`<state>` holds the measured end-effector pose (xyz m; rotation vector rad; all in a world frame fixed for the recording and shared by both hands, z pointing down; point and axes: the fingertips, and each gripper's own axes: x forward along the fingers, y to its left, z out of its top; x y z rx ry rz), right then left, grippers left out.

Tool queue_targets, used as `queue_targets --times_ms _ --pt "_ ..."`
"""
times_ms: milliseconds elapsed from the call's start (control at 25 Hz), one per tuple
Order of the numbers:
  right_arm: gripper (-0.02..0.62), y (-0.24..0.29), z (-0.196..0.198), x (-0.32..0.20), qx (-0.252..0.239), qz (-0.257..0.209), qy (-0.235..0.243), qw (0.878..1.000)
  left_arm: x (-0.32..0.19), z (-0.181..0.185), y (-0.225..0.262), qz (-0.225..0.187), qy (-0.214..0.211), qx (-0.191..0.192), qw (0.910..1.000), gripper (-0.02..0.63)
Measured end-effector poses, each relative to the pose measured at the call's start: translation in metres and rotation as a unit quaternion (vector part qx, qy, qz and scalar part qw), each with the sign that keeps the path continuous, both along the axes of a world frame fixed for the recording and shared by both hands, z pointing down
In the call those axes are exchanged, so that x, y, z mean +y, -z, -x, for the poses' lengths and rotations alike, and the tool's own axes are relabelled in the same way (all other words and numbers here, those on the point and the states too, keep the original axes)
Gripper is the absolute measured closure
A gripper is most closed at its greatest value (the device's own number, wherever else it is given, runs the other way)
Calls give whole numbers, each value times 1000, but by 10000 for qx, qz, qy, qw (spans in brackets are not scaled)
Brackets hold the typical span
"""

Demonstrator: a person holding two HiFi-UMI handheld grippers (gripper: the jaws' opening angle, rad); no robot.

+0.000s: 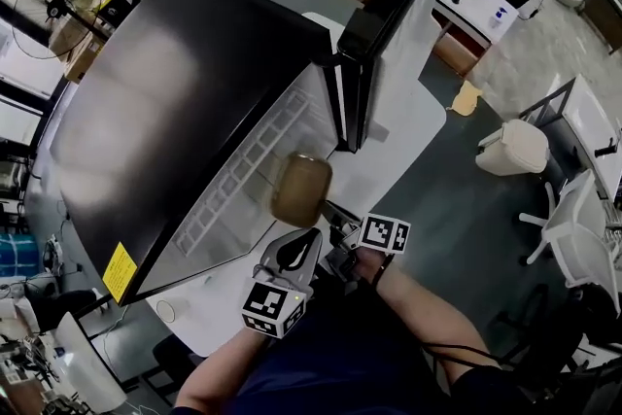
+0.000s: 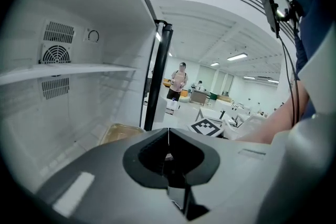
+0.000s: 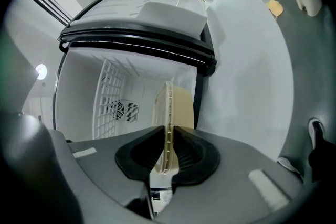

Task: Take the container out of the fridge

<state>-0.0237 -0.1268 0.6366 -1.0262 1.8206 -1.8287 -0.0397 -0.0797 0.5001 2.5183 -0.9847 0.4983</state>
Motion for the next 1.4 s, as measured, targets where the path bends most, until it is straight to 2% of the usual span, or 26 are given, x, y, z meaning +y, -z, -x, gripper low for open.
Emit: queue_targets --times_ms 480,1400 --pt "534 -7 -52 16 119 48 -375 9992 -2 -44 -7 86 -472 16 9988 604" --pt "535 -35 -129 36 463 319 -1284 9901 9 -88 -17 209 -1146 -2 9932 604"
